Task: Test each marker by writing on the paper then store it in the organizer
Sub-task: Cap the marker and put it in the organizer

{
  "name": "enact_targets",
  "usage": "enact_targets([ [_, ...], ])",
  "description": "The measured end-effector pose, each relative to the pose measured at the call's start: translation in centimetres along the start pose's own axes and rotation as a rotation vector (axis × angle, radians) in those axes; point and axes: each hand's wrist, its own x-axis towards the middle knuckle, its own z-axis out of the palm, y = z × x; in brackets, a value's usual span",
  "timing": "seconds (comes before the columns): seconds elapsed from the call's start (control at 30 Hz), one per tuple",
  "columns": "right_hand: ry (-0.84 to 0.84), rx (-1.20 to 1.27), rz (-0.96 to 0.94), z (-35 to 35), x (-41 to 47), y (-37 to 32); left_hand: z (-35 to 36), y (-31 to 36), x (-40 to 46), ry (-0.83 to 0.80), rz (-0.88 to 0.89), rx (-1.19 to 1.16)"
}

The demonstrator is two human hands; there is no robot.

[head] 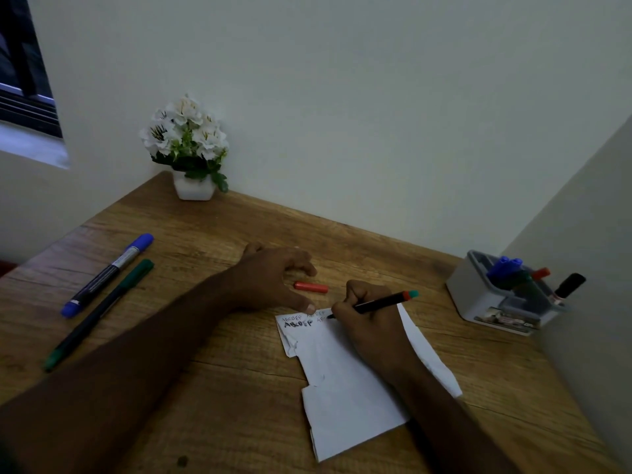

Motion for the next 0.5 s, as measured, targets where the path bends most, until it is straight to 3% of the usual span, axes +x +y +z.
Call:
enact_targets([
  [0.5, 0.003, 0.011, 0.029, -0.15, -0.12, 0.06, 0.19, -0.14, 0.19, 0.006, 0.007, 0.015],
])
